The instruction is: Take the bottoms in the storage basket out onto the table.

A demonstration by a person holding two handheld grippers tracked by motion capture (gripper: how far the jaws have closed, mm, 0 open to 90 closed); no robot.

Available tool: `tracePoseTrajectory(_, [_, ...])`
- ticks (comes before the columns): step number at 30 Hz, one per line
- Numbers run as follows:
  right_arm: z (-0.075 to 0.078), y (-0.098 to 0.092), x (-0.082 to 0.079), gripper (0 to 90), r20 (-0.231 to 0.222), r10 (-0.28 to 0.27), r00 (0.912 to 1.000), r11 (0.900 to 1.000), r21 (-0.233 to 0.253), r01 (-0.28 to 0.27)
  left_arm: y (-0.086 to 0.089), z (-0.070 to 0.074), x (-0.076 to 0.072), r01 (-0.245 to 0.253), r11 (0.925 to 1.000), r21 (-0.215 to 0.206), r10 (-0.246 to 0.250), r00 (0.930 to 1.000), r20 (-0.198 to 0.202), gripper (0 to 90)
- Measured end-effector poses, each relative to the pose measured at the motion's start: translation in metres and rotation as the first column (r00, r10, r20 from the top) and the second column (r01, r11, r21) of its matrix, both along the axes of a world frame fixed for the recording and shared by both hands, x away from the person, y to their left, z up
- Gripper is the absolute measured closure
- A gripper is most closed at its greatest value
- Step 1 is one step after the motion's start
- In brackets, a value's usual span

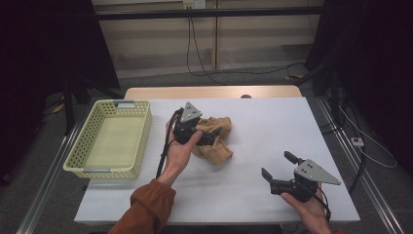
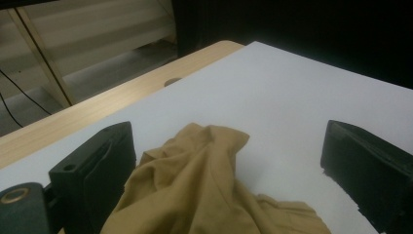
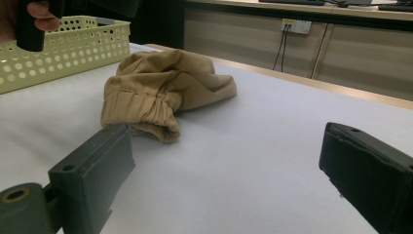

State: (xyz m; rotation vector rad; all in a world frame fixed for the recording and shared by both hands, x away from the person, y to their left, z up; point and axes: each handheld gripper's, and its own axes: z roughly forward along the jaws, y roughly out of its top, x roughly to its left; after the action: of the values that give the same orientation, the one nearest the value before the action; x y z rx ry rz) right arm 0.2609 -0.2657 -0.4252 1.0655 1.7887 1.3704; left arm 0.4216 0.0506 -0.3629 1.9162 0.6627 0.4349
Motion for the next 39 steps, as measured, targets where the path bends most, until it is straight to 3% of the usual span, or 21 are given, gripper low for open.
tracePoseTrajectory(7, [0.000, 0.001, 0.000, 5.3, -0.001, 0.001, 1.0000, 1.000, 0.000, -0.001, 0.009, 0.007, -0.011, 0.002, 0.9998, 0.022, -0.003, 0.9995, 0.032, 5.6])
tracePoseTrajectory(21, [0.000, 0.001, 0.000, 5.3, -0.003, -0.002, 1.0000, 1.000, 0.000, 0.002, 0.030, 0.013, -0.025, -0.005, 1.0000, 0.007, 0.005, 0.9988, 0.050, 5.6])
tracePoseTrajectory(29, [0.000, 0.001, 0.000, 5.3, -0.001, 0.000, 1.0000, 1.000, 0.001, 0.000, 0.040, 0.023, -0.038, 0.018, 0.9998, 0.009, -0.019, 0.9957, 0.090, 5.6])
tracePoseTrajectory(39, [0.000, 0.002, 0.001, 5.3, -0.003, -0.001, 1.0000, 1.000, 0.000, 0.001, 0.066, 0.016, -0.045, -0.010, 0.9999, 0.010, 0.009, 0.9970, 0.076, 5.6])
